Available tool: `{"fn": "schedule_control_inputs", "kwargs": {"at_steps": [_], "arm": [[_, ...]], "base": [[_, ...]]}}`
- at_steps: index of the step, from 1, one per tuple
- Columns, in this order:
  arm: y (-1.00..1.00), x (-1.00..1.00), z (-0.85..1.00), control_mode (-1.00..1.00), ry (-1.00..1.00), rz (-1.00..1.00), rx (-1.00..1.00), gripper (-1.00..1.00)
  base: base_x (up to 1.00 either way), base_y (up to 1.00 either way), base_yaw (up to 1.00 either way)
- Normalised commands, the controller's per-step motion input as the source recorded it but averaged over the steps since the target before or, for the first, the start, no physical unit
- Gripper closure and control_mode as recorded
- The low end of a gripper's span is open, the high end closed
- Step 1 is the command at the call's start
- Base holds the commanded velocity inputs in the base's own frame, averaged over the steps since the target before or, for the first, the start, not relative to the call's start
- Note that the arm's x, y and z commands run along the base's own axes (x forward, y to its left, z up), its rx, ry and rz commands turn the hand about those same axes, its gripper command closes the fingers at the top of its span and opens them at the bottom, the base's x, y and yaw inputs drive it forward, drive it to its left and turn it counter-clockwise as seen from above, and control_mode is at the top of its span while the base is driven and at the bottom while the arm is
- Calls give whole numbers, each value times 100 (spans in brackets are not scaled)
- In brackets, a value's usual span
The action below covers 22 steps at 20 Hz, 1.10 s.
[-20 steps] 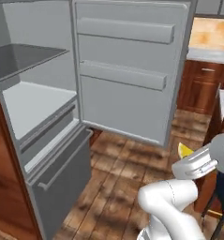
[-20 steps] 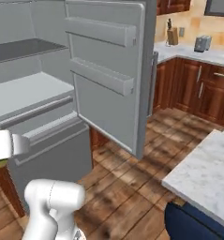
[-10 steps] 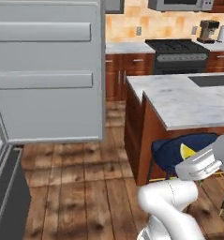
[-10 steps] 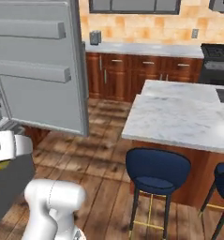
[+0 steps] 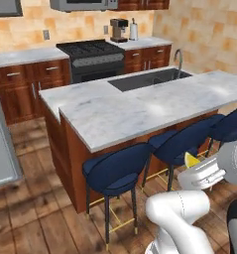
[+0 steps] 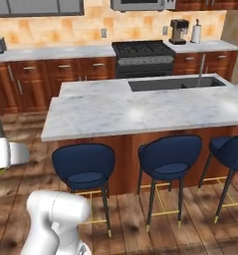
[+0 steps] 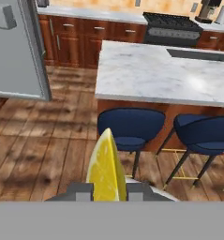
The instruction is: Grab the lemon wedges from the fridge, place them in the blender, close the lid, and turn on the blender to create a marinade.
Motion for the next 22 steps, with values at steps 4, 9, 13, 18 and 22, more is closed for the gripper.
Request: {"fn": "schedule_control_inputs", "kwargs": {"at_steps": [4, 9, 13, 18, 22], "arm": [[0, 0, 0, 100, 0, 0, 0, 100], [0, 0, 0, 100, 0, 0, 0, 100], [0, 0, 0, 100, 0, 0, 0, 100], [0, 0, 0, 100, 0, 0, 0, 100], [0, 0, 0, 100, 0, 0, 0, 100]], "base": [[16, -100, -27], [14, -100, -6], [33, -100, 0], [48, -100, 0], [34, -100, 0]]}}
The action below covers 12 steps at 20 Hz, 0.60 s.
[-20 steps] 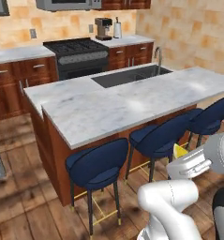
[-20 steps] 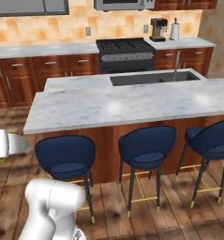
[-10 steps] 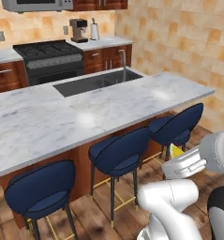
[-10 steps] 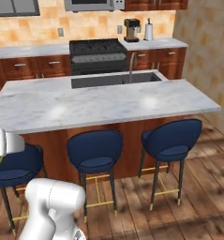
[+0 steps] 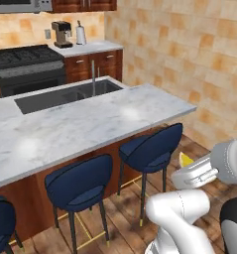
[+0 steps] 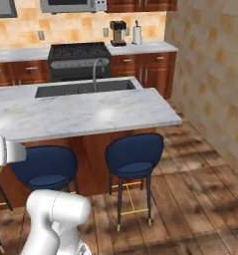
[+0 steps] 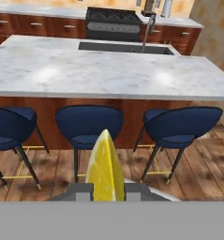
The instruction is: Grab the lemon wedges from the fridge, place them in the blender, close the lid, and turn on the blender to create a marinade.
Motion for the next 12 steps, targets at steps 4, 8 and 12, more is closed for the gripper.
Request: {"fn": "schedule_control_inputs", "kwargs": {"at_steps": [4, 8, 12], "arm": [[0, 0, 0, 100, 0, 0, 0, 100], [0, 0, 0, 100, 0, 0, 0, 100], [0, 0, 0, 100, 0, 0, 0, 100]], "base": [[17, -100, 0], [12, -100, 0], [3, -100, 3]]}}
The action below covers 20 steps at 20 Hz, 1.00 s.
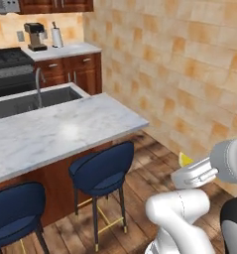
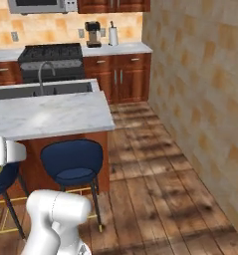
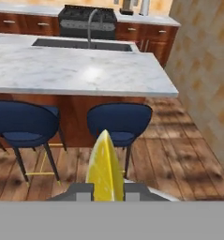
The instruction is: Grab the lemon wedges from the fridge, place them in the blender, close the lid, and turn on the blender to create a marinade.
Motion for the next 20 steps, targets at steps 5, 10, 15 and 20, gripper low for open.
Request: {"fn": "schedule_control_inputs", "kwargs": {"at_steps": [5, 10, 15, 20], "arm": [[0, 0, 0, 100, 0, 0, 0, 100], [0, 0, 0, 100, 0, 0, 0, 100], [0, 0, 0, 100, 0, 0, 0, 100], [0, 0, 0, 100, 0, 0, 0, 100]], "base": [[28, -100, 13], [42, -100, 27], [66, -95, 33], [95, -75, 40]]}}
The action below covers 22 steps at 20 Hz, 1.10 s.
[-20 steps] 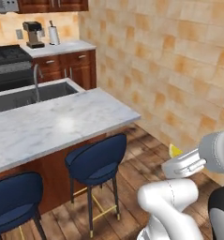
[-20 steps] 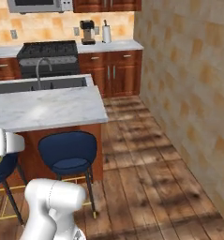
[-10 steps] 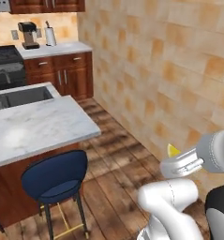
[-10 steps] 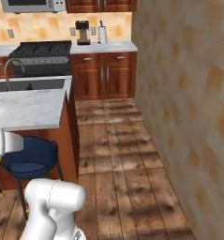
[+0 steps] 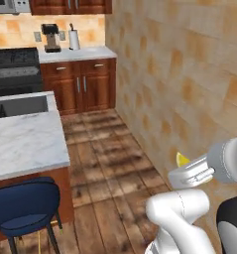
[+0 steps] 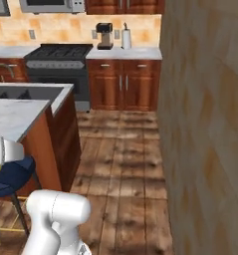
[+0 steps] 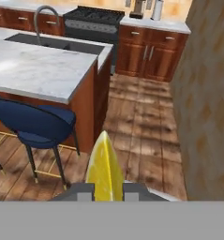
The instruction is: Grab the lemon wedges from the fridge, place them in the blender, close the lid, and turn on the blender to create a marinade.
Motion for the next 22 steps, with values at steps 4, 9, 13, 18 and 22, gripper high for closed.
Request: {"fn": "schedule_control_inputs", "kwargs": {"at_steps": [4, 9, 13, 18, 22], "arm": [[0, 0, 0, 100, 0, 0, 0, 100], [0, 0, 0, 100, 0, 0, 0, 100], [0, 0, 0, 100, 0, 0, 0, 100], [0, 0, 0, 100, 0, 0, 0, 100], [0, 0, 0, 100, 0, 0, 0, 100]], "base": [[100, -58, 45], [100, -52, 47], [100, -61, 44], [100, -72, 42], [100, -84, 39]]}}
